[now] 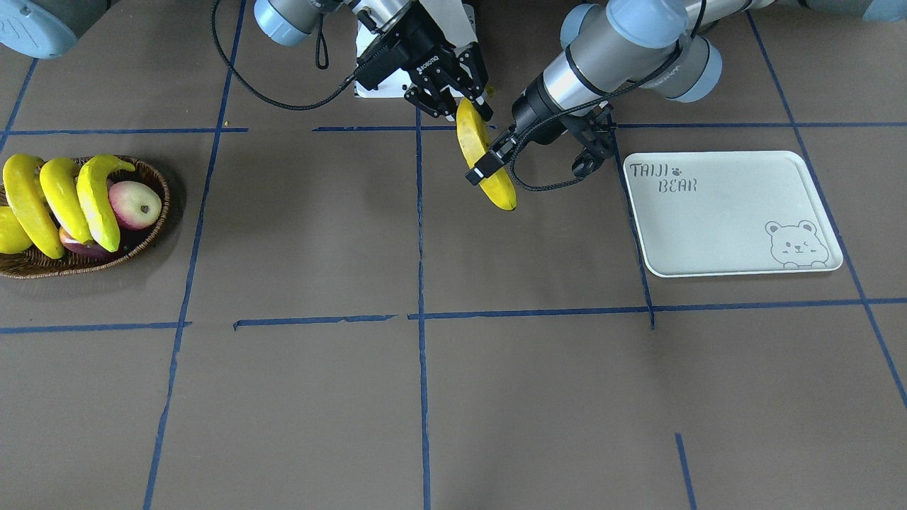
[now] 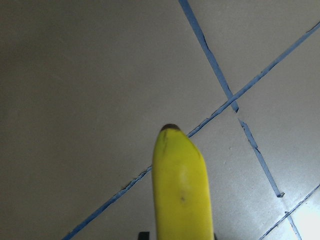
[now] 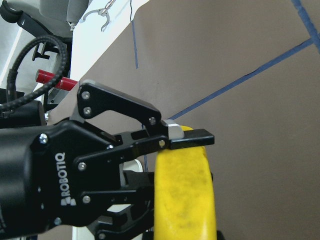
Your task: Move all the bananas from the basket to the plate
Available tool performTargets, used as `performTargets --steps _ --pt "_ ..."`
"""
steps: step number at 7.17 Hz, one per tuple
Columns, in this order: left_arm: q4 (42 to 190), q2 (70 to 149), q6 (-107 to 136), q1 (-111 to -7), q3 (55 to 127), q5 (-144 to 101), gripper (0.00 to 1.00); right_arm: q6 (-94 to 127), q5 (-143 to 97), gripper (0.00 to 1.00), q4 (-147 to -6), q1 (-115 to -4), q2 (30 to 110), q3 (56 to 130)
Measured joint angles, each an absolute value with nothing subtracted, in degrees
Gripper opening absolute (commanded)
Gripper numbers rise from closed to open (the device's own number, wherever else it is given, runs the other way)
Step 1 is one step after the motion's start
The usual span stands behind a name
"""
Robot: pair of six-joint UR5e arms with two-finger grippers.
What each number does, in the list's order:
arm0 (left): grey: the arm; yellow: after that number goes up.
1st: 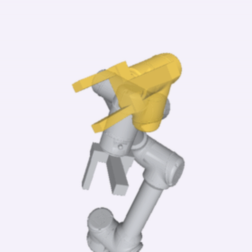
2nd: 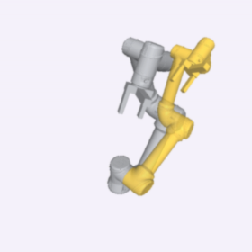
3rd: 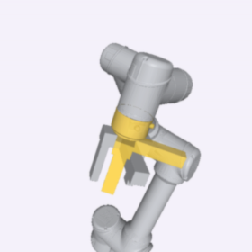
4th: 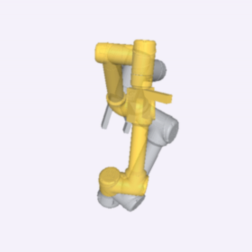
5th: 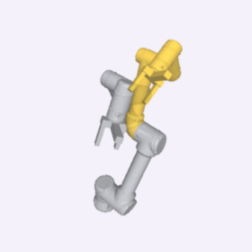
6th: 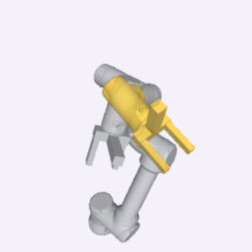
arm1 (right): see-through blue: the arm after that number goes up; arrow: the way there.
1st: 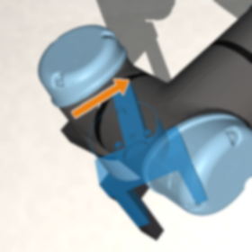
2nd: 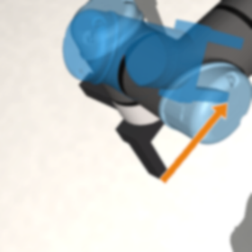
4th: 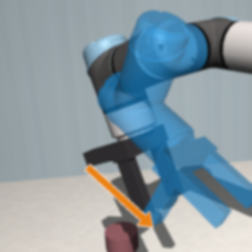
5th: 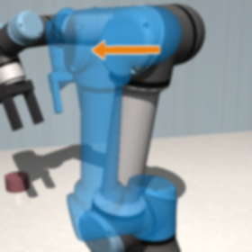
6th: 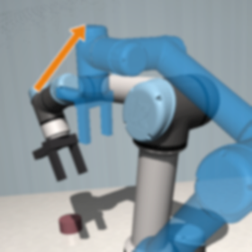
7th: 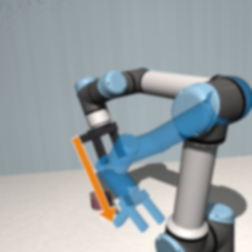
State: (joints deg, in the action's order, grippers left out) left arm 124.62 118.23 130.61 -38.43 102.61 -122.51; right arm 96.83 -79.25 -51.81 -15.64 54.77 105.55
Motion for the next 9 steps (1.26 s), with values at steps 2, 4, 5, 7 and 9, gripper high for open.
performTargets --steps 2,4,5,7,9 --pt "124.6 117.9 130.6 -38.8 102.7 -122.5 0.0 96.9 -79.9 1.0 -51.8 -15.9 54.9 105.8" --pt "124.5 116.8 130.0 -39.5 102.7 -122.5 0.0 96.5 -87.4 1.0 -52.4 -18.5 55.7 106.1" --pt "124.5 115.2 129.6 -40.4 102.7 -122.5 0.0 96.4 -93.6 1.0 -53.1 -21.2 57.0 106.2" --pt "124.4 109.3 123.2 -42.8 102.7 -122.7 0.0 93.3 -106.7 1.0 -59.9 -29.0 60.1 106.9" --pt "124.4 101.2 111.9 -45.4 102.5 -122.7 0.0 83.5 -112.9 1.0 -74.5 -33.7 62.7 110.7"
